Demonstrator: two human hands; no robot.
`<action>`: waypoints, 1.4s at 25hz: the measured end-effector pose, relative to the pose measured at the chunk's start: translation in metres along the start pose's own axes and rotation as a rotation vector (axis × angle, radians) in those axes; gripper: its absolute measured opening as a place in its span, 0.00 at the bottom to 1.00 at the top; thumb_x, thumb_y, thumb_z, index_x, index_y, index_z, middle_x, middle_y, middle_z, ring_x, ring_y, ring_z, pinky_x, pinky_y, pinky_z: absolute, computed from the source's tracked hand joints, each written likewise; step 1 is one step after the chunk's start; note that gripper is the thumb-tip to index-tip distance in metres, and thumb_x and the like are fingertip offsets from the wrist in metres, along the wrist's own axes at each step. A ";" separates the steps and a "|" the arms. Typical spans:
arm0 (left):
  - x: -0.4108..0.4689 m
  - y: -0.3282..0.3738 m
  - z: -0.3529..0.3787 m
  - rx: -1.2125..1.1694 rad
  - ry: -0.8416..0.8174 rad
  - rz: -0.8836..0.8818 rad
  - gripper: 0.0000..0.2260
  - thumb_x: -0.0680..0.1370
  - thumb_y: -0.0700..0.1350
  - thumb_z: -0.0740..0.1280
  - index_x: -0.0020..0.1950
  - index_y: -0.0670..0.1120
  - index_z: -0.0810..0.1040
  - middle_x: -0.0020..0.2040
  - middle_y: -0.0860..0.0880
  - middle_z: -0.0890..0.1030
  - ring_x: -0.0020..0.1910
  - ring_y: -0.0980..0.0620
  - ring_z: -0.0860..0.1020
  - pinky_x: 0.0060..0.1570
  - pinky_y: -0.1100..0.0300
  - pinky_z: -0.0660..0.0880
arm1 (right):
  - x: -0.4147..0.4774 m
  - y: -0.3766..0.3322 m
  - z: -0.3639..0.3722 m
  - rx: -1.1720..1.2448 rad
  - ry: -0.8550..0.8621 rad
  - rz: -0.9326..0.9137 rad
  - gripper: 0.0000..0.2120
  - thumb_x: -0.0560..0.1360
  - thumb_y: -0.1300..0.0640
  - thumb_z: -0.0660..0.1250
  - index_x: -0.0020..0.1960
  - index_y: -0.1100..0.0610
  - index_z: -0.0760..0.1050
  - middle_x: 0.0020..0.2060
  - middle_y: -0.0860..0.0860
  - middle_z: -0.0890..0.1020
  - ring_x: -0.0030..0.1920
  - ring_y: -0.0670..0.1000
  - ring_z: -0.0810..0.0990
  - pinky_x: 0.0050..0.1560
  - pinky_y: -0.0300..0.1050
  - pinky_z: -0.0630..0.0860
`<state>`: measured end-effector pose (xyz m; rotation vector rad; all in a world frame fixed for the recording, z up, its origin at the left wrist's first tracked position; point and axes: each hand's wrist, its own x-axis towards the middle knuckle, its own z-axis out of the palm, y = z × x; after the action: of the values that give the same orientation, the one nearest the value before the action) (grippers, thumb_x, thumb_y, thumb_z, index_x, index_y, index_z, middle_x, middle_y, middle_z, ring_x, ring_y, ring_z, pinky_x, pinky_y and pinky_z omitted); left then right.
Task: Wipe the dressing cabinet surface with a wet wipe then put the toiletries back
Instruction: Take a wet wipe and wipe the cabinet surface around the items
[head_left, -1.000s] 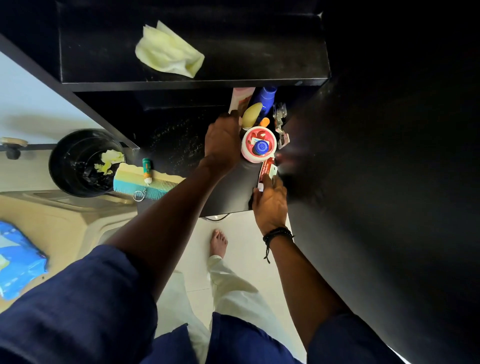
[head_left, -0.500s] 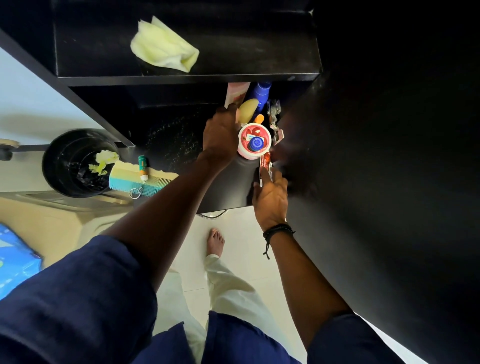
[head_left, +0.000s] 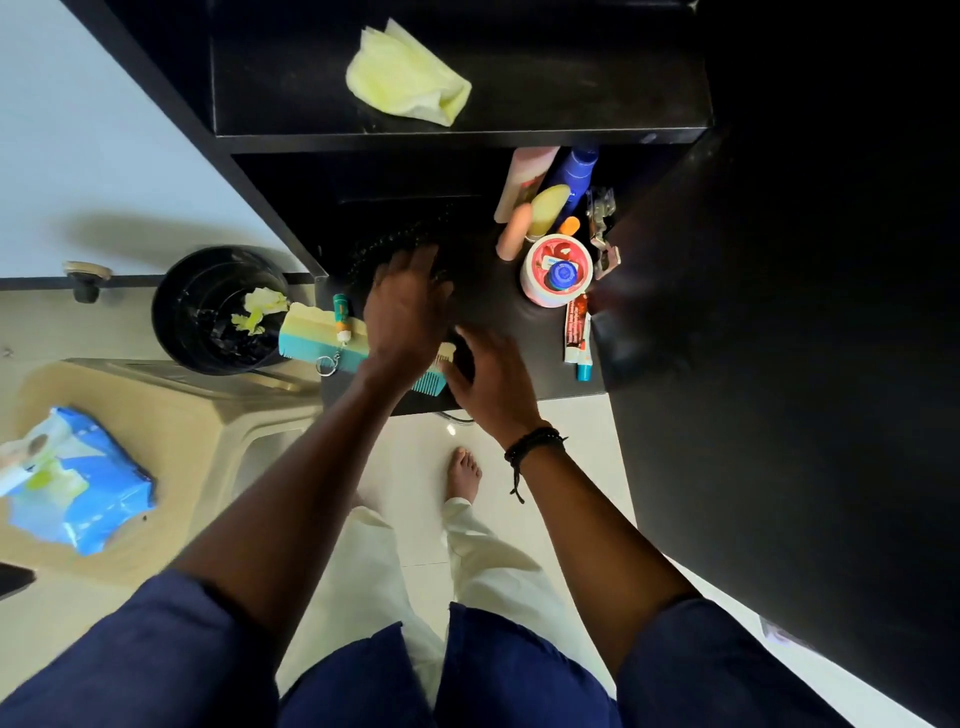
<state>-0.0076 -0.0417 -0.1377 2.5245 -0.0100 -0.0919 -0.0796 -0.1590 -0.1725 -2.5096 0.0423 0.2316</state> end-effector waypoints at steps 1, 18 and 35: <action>-0.010 -0.017 -0.003 0.024 0.018 -0.029 0.18 0.77 0.47 0.64 0.66 0.46 0.70 0.62 0.44 0.75 0.61 0.42 0.72 0.56 0.49 0.72 | 0.001 -0.008 0.007 -0.008 -0.023 -0.038 0.24 0.73 0.48 0.69 0.65 0.58 0.73 0.58 0.56 0.78 0.60 0.56 0.75 0.59 0.45 0.74; -0.029 -0.088 -0.002 0.012 -0.052 -0.410 0.11 0.76 0.47 0.66 0.56 0.45 0.74 0.59 0.40 0.72 0.56 0.39 0.71 0.50 0.50 0.73 | 0.024 -0.036 0.031 -0.324 -0.316 0.059 0.32 0.67 0.43 0.74 0.64 0.59 0.69 0.61 0.58 0.73 0.63 0.58 0.70 0.58 0.50 0.70; -0.044 0.009 0.042 -0.215 -0.185 -0.244 0.13 0.76 0.47 0.67 0.57 0.43 0.74 0.54 0.44 0.81 0.54 0.43 0.79 0.53 0.51 0.76 | -0.019 0.076 -0.057 0.048 -0.289 0.391 0.30 0.71 0.45 0.71 0.64 0.58 0.63 0.57 0.55 0.75 0.56 0.55 0.76 0.44 0.45 0.76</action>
<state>-0.0546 -0.0722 -0.1634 2.2842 0.2218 -0.4024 -0.0957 -0.2544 -0.1676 -2.3762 0.4172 0.7402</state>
